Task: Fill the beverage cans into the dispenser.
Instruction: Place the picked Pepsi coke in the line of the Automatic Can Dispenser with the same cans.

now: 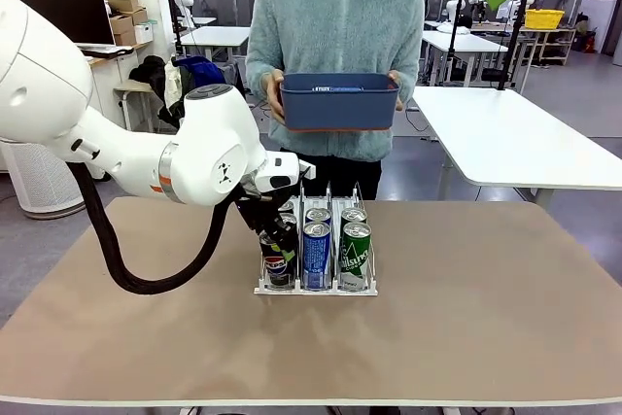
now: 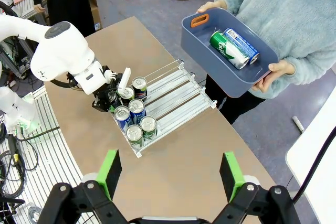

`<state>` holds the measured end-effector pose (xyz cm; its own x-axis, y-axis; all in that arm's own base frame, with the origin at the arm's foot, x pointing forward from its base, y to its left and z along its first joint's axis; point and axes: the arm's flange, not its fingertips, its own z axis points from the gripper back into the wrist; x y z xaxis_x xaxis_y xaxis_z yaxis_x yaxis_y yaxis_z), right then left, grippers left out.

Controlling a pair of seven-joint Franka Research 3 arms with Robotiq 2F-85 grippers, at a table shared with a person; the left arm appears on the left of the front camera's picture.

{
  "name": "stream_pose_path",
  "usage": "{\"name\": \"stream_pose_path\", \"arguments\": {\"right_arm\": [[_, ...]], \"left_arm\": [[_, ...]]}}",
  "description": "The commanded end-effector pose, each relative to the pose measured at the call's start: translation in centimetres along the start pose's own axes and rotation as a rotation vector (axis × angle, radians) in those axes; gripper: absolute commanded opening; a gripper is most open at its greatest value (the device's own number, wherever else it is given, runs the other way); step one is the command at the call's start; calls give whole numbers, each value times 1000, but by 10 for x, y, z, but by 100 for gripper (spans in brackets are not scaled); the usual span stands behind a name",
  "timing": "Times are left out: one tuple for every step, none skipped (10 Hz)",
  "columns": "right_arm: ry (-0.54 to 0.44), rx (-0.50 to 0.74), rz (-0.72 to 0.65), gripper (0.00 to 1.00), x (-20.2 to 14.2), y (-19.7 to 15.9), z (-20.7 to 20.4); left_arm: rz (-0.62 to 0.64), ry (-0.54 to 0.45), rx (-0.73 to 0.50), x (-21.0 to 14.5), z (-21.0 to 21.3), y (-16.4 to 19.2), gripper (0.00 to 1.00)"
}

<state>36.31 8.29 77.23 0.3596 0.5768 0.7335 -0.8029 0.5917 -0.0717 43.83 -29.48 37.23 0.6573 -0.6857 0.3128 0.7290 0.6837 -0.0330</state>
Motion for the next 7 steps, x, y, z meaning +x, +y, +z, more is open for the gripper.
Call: {"name": "stream_pose_path", "arguments": {"right_arm": [[1,1,-1,100,-1,1,0],[1,1,-1,100,-1,1,0],[1,1,-1,100,-1,1,0],[1,1,-1,100,-1,1,0],[1,1,-1,100,-1,1,0],[1,1,-1,100,-1,1,0],[1,1,-1,100,-1,1,0]], "left_arm": [[0,-3,1,0,2,0,58],[0,-3,1,0,2,0,58],[1,-1,1,0,0,0,58],[-16,9,24,-2,1,1,65],[-26,8,26,-4,5,-1,76],[-29,-4,34,-6,14,-3,84],[-14,-14,42,-8,22,-5,96]]}}
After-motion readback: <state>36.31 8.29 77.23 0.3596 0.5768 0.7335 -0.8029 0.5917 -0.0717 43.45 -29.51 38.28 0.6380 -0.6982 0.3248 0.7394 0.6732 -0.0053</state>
